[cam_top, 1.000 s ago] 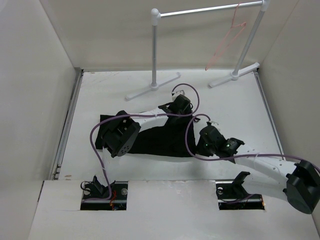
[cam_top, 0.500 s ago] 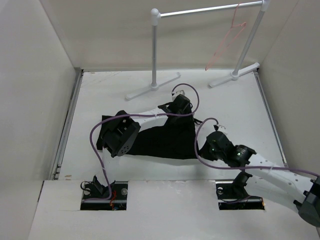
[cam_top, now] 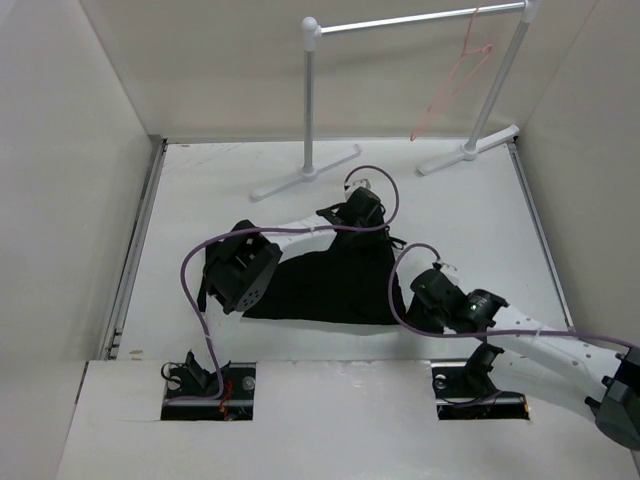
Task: Place the trousers on the hanger
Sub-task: Fold the trousers at the center of the board.
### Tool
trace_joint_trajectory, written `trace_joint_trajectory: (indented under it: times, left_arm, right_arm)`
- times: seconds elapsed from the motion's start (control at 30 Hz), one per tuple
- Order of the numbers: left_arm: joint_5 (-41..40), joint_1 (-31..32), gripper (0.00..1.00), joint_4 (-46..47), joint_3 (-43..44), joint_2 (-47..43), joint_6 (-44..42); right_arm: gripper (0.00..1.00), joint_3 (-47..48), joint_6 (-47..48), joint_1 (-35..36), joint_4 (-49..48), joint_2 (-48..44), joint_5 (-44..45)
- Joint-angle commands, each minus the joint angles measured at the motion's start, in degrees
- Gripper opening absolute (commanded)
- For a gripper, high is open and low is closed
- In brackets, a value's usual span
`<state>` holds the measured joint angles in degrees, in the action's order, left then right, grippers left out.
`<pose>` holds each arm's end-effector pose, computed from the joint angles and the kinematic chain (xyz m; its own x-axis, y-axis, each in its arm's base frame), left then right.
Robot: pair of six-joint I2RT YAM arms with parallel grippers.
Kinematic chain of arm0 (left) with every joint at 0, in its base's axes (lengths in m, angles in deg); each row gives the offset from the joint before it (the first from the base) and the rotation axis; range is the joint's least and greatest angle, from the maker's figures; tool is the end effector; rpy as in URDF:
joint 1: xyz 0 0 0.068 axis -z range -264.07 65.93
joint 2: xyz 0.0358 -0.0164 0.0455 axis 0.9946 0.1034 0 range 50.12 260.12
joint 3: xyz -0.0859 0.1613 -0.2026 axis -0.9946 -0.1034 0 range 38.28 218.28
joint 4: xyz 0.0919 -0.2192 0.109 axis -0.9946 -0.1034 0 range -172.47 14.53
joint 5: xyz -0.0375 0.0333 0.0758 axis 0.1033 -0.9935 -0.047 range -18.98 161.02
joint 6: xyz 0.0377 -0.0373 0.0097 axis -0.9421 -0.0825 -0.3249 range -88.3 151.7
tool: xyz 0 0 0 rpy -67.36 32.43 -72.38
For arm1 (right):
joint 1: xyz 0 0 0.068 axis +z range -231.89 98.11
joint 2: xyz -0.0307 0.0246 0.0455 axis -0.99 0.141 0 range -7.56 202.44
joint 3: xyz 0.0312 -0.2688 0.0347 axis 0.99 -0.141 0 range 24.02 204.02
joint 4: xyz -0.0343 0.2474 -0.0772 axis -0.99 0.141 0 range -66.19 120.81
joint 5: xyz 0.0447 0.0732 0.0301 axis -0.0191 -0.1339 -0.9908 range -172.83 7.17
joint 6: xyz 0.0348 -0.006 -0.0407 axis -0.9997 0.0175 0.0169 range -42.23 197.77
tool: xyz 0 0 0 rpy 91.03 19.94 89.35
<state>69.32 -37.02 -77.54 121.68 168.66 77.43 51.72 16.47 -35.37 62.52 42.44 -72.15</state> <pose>0.3199 -0.3421 0.1872 -0.8000 -0.1912 -0.5687 0.2042 0.8045 -0.5577 0.1097 0.1061 0.1829 -0.8603 0.3454 -0.3749 0.2152 0.9128 0.3472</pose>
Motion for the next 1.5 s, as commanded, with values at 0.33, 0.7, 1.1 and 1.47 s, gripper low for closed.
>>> trace_joint_trajectory:
  times: [0.33, 0.7, 1.1, 1.47]
  left_arm:
    - [-1.8, -1.3, 0.69, 0.7, -1.7, -10.3, -0.3]
    - [-1.5, -5.0, 0.71, 1.4, -12.7, -22.3, -0.1]
    - [-2.1, -16.6, 0.71, -3.4, -31.5, -45.8, -0.6]
    - [-2.1, -15.2, 0.31, -7.1, -36.4, -55.2, -2.1]
  right_arm:
    - [0.22, 11.0, 7.9, -1.8, -3.4, -2.7, -0.4]
    - [0.17, -0.4, 3.4, -2.5, -24.5, 7.2, -5.9]
    - [0.68, 15.2, 10.0, -6.4, -10.7, -3.7, -7.2]
    - [0.25, 58.7, 26.8, -31.8, -14.5, 23.2, -10.1]
